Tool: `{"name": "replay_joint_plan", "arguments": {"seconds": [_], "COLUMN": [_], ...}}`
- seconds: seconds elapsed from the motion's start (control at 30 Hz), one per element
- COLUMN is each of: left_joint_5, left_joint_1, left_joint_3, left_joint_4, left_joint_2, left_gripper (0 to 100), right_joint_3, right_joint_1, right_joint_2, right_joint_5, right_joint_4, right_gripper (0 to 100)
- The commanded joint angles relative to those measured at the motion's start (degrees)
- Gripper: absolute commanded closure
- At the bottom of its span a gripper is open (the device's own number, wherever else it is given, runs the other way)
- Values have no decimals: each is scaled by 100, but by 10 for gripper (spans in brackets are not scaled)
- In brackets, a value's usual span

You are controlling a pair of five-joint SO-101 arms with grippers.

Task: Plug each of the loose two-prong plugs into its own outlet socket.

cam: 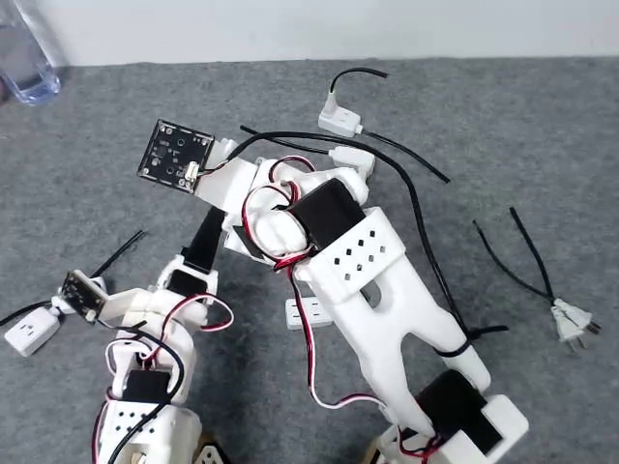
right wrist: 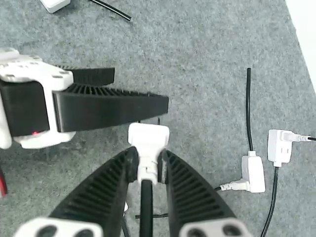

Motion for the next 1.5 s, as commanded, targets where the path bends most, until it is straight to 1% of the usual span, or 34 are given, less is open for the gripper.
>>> {"name": "replay_joint_plan", "arguments": {"seconds": [0.0,0.2,0.27,0.33,0.4,0.6,0.73,0.77,0.8,0.87,0.97,1.0,1.1,1.2,1.27,1.37,1.47], "left_joint_5": [-79,-79,-79,-79,-70,-70,-105,-246,-563,-1451,-3042,-3420,-3930,-4905,-5275,-5565,-5618], "left_joint_1": [167,88,-246,-800,-1169,-1222,-1240,-1240,-1248,-1380,-1969,-2136,-2664,-3429,-3798,-4202,-4141], "left_joint_3": [-31,-31,-84,-66,-22,-22,-22,-22,-22,-22,-22,-22,-22,-22,-22,-92,-92], "left_joint_4": [123,114,18,-440,-782,-782,-633,-580,-475,-62,475,598,1029,1424,1635,1749,1758], "left_joint_2": [-53,-53,-62,-62,-18,-18,-53,-44,-26,-53,-53,-53,-53,-53,-53,-53,-53], "left_gripper": [582,582,582,582,582,582,582,582,582,582,582,582,582,582,582,582,582], "right_joint_3": [-378,-352,-299,-229,-105,598,826,879,941,1143,1662,1820,2110,2127,2154,2163,2171], "right_joint_1": [-66,-48,-13,101,233,611,699,699,699,699,699,699,673,602,523,505,505], "right_joint_2": [-198,-189,-189,-189,-189,-198,-189,-189,-189,-180,-92,-13,180,277,312,330,453], "right_joint_5": [-53,-18,0,132,246,747,1389,1547,1723,2031,2514,2664,2954,3068,3182,3235,3235], "right_joint_4": [-171,-110,-40,92,198,312,664,752,831,892,892,875,734,585,567,505,435], "right_gripper": [991,991,991,991,991,991,991,991,991,991,991,991,991,991,991,991,991]}}
